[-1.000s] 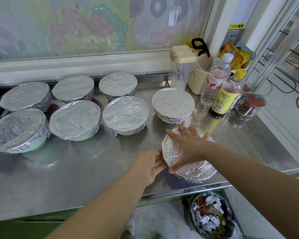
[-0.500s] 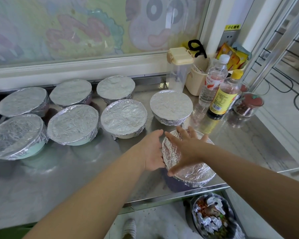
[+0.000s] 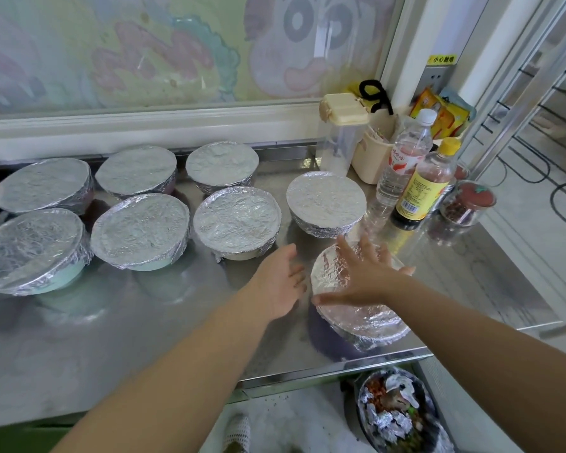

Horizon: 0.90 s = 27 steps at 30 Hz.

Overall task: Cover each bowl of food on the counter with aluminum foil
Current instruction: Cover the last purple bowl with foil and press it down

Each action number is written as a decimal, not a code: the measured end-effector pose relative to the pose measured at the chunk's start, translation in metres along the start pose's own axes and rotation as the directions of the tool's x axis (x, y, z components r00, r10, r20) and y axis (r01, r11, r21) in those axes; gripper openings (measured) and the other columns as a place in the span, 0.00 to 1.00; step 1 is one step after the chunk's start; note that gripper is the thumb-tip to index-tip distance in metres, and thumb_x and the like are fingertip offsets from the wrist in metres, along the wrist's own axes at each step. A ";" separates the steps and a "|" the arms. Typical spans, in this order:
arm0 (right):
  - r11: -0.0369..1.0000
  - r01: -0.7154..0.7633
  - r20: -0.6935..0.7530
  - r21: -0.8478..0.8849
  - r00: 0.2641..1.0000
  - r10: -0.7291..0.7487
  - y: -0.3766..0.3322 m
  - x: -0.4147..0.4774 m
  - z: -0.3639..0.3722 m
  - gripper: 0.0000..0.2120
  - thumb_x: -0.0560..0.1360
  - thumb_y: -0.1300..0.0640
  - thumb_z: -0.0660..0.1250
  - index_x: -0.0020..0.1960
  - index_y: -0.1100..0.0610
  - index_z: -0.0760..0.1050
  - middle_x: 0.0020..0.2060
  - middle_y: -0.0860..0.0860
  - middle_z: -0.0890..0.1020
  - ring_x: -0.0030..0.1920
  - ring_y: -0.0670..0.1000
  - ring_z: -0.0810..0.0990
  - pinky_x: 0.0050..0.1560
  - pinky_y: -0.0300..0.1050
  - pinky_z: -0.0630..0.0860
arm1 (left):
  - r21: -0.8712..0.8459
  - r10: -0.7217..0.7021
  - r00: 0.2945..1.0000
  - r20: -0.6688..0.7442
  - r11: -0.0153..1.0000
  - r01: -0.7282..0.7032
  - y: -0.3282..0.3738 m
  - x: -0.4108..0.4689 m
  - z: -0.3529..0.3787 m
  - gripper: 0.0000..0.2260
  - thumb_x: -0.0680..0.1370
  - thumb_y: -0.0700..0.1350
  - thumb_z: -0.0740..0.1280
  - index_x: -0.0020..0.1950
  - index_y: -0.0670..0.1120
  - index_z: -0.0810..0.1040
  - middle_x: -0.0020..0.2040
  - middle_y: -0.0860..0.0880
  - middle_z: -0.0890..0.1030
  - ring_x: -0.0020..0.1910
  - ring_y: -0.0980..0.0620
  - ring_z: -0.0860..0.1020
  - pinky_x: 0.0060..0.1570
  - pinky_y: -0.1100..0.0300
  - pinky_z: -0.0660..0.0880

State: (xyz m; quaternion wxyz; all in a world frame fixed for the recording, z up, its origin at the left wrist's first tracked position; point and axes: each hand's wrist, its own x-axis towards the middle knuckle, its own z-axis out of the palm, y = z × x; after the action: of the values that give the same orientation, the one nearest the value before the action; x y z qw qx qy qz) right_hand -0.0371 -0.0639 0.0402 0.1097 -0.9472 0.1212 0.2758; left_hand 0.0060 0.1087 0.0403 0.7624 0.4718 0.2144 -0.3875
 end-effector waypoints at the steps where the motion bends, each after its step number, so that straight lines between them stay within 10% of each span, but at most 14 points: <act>1: 1.000 0.017 -0.017 -0.023 1.000 -0.017 0.002 -0.001 -0.002 0.67 0.51 0.14 0.62 0.74 0.34 0.24 0.75 0.49 0.23 0.76 0.67 0.27 0.64 0.87 0.40 | 0.015 0.042 0.998 -0.042 0.999 -0.041 -0.007 0.000 -0.006 0.17 0.83 0.48 0.60 0.71 0.45 0.70 0.69 0.41 0.73 0.62 0.46 0.74 0.62 0.53 0.70; 8: 0.957 0.242 0.086 -0.163 0.969 -0.230 0.011 -0.002 -0.008 0.68 0.52 0.21 0.73 0.73 0.28 0.27 0.77 0.43 0.27 0.76 0.63 0.26 0.66 0.86 0.40 | 0.427 0.211 0.975 -0.063 0.889 -0.165 -0.059 -0.011 -0.021 0.06 0.80 0.34 0.64 0.52 0.44 0.78 0.54 0.40 0.83 0.54 0.46 0.81 0.62 0.50 0.77; 27: 0.956 0.235 0.092 -0.178 0.971 -0.221 0.011 -0.001 -0.008 0.68 0.52 0.21 0.73 0.74 0.28 0.28 0.78 0.43 0.28 0.77 0.62 0.27 0.66 0.85 0.39 | 0.593 0.275 0.961 -0.032 0.779 -0.203 -0.062 -0.020 -0.022 0.08 0.72 0.32 0.73 0.49 0.39 0.79 0.45 0.40 0.85 0.42 0.49 0.85 0.53 0.51 0.82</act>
State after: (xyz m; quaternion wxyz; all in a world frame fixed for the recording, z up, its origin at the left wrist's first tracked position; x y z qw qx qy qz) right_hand -0.0366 -0.0761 0.0460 0.0552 -0.9506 -0.0193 0.3050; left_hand -0.0543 0.1202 0.0095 0.6096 0.7281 0.0675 -0.3061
